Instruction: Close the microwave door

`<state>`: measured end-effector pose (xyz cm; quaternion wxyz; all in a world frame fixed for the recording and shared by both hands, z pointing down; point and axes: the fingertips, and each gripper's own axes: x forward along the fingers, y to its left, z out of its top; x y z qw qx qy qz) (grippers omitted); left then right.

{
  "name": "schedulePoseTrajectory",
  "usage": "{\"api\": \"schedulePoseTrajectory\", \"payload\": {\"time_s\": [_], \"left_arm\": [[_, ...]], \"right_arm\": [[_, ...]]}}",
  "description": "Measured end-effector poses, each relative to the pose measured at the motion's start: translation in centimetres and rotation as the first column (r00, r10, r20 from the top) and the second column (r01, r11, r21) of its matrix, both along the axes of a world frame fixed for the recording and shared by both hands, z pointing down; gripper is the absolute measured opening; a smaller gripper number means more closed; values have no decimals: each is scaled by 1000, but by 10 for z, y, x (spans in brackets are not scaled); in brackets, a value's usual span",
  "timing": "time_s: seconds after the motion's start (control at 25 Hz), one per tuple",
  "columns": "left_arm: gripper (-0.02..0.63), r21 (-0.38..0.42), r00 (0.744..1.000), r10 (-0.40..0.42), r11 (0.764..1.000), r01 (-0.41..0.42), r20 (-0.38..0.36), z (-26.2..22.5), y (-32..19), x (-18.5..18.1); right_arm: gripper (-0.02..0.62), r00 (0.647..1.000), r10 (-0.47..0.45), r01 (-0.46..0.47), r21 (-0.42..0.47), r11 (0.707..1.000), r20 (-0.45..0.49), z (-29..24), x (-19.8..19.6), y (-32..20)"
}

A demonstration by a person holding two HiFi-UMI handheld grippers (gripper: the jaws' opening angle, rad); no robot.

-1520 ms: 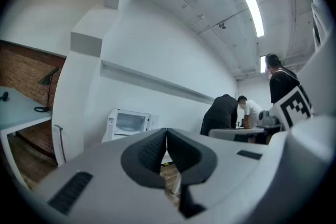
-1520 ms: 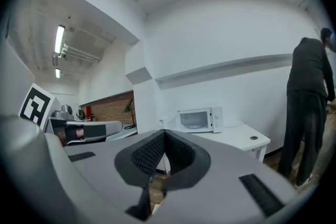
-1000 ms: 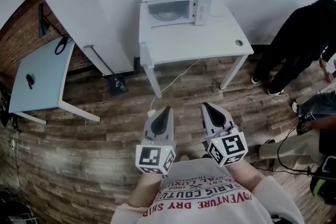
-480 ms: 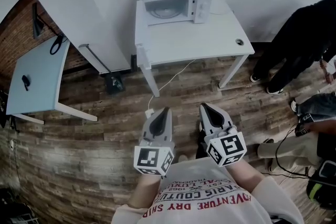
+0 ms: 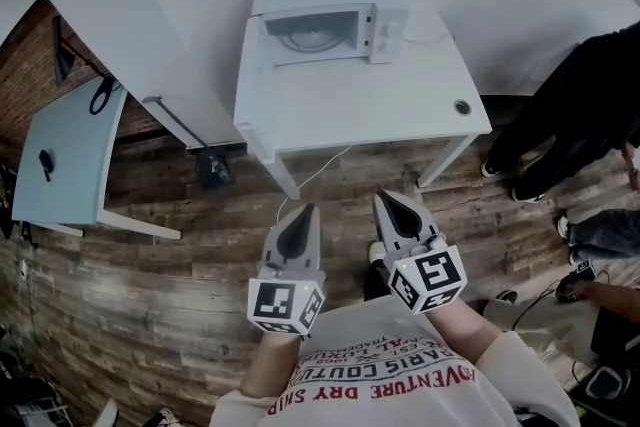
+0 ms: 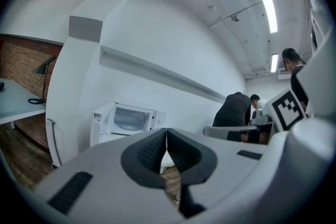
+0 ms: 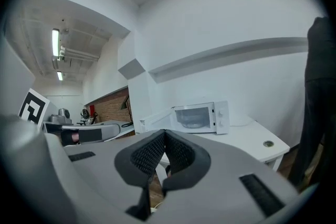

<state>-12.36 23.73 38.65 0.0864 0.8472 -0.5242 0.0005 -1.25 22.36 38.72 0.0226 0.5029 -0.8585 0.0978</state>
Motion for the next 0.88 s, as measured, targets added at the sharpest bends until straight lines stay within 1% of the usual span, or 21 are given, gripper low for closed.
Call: {"api": "schedulePoseTrajectory", "payload": {"time_s": [0.12, 0.32, 0.48, 0.6, 0.72, 0.88], "left_arm": [[8, 1, 999, -30, 1000, 30, -14, -4, -39, 18], [8, 41, 999, -45, 998, 46, -11, -23, -101, 57], [8, 38, 999, -44, 998, 45, -30, -28, -144, 86], [8, 38, 999, -36, 999, 36, -7, -31, -164, 103], [8, 28, 998, -54, 998, 53, 20, -28, -185, 106], [8, 8, 997, -75, 997, 75, 27, -20, -218, 97]], "right_arm": [[12, 1000, -25, 25, -1, 1000, -4, -2, 19, -40], [12, 997, -70, 71, 12, 997, -16, -13, 52, -105], [12, 995, -92, 93, 15, 996, -23, -16, 73, -150], [12, 995, -98, 98, -3, 995, -17, -13, 86, -176], [12, 995, -101, 101, -18, 995, -6, -10, 91, -198], [12, 994, -105, 105, -27, 994, -3, -5, 86, -229]]}}
